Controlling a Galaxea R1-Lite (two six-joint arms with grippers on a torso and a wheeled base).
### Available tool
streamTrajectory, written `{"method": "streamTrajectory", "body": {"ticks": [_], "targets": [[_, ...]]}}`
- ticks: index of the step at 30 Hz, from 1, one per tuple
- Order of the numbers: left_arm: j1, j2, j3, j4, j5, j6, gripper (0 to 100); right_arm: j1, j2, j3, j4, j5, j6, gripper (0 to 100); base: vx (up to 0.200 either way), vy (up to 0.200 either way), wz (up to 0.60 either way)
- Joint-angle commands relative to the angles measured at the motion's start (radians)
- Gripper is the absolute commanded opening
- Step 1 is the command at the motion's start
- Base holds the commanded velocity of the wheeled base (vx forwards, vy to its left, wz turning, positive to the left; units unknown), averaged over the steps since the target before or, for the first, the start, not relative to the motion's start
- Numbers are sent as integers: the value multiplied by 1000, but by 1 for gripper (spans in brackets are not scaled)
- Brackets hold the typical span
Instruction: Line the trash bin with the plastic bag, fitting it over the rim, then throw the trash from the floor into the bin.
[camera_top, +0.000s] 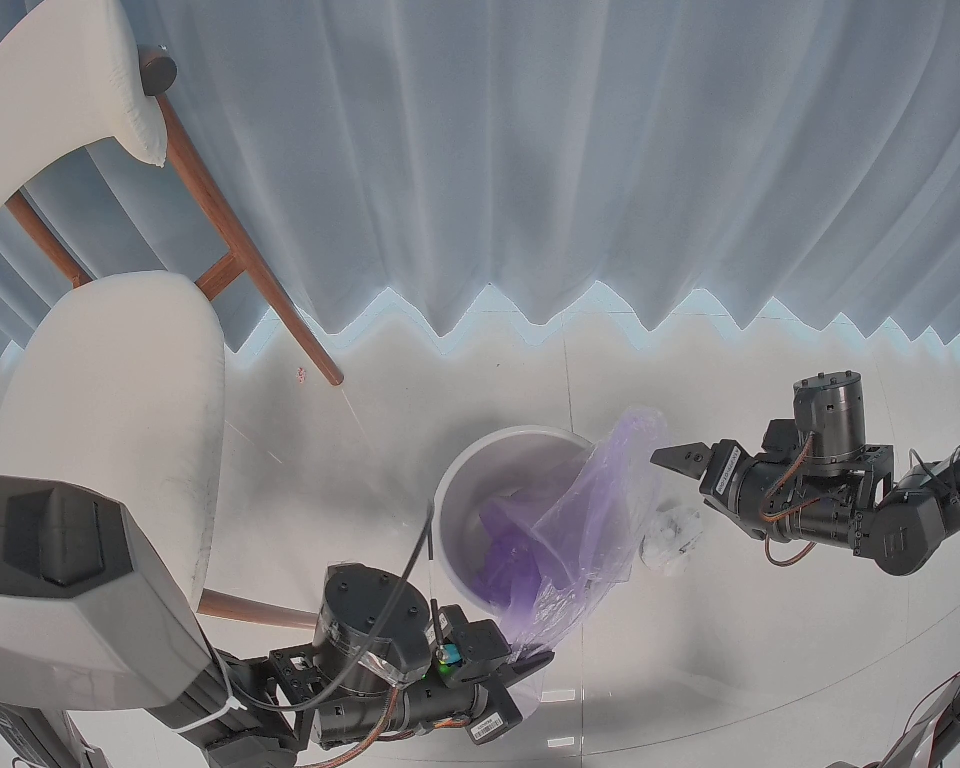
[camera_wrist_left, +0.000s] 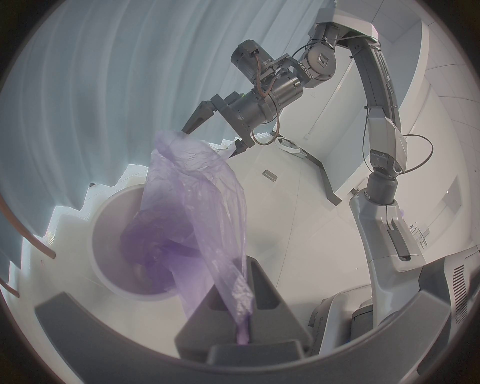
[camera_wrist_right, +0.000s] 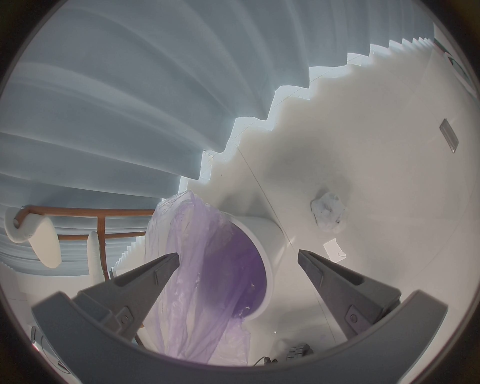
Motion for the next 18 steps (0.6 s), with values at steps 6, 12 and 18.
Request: {"method": "streamTrajectory", "body": {"ticks": [6,12,18], "targets": [[0,0,0,-2,1,-2,0,12,52,17,-49,-1,-1,100,0,0,0],[-1,-2,-2,-3,1,-14,0,12,98,6,-80,-1,0,100,0,0,0],[-3,-2,0,-3,1,-14,0,32,135,4,-111,-10,-1,100,0,0,0]]}}
